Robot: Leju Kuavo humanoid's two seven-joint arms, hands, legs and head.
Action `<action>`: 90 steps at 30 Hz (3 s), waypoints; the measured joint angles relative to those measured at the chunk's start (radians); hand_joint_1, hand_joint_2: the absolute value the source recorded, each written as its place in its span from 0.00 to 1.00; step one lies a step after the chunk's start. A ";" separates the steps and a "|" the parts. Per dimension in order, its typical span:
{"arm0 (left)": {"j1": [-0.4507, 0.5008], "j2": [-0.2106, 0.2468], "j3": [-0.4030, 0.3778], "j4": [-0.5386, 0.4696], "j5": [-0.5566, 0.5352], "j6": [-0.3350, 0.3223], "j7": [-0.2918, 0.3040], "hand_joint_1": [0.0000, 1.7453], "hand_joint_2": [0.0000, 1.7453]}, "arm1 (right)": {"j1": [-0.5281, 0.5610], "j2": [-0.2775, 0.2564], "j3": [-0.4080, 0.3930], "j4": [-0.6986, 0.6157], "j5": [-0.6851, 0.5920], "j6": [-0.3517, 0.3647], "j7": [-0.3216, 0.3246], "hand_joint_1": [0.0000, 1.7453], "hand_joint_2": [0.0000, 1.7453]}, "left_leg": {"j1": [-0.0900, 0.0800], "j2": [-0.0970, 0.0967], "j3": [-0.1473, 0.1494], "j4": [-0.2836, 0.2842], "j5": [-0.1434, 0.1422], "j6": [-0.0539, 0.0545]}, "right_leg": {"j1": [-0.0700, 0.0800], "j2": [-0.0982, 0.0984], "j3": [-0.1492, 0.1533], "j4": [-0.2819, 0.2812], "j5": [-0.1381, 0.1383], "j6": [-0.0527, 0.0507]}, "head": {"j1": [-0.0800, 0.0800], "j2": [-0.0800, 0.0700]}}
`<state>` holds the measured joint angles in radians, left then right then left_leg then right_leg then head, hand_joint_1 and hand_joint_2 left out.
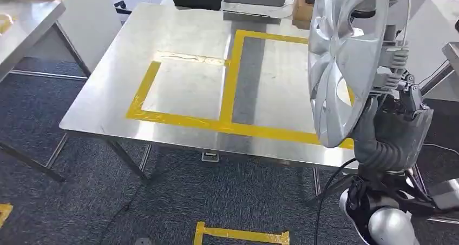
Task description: Take the parts from the cabinet and place them on the table.
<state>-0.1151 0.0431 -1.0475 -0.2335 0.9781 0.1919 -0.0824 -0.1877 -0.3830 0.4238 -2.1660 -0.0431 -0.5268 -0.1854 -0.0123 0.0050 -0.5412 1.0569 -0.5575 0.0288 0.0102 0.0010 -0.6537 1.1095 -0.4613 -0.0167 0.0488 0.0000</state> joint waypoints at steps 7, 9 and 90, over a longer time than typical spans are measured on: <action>-0.002 -0.012 0.000 -0.001 -0.001 0.002 -0.007 0.00 1.00 | -0.002 -0.004 0.000 0.000 -0.001 0.001 0.000 1.00 1.00 | 0.015 -0.005 0.029 -0.014 0.023 -0.040 | 0.020 -0.004 0.091 -0.147 0.017 -0.028 | 0.002 0.000; -0.006 -0.011 0.000 0.000 0.001 -0.002 -0.014 0.00 1.00 | -0.004 -0.003 0.000 0.000 -0.005 0.000 0.000 1.00 1.00 | 0.008 -0.007 0.029 -0.020 0.074 -0.029 | 0.008 -0.001 0.096 -0.143 0.021 0.000 | 0.002 0.000; -0.034 -0.048 -0.031 0.000 -0.109 -0.073 0.056 0.00 1.00 | -0.907 0.055 0.729 0.847 0.147 0.758 0.800 1.00 1.00 | 0.000 0.007 0.060 -0.070 -0.007 -0.014 | 0.000 0.003 0.076 -0.115 -0.004 0.012 | -0.014 0.000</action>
<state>-0.1490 -0.0050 -1.0784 -0.2335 0.8690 0.1186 -0.0267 -1.0947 -0.3281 1.1524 -1.3187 0.1034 0.2308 0.6150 -0.0125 0.0118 -0.4814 0.9868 -0.5644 0.0152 0.0101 0.0044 -0.5778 0.9941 -0.4648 -0.0045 0.0347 0.0000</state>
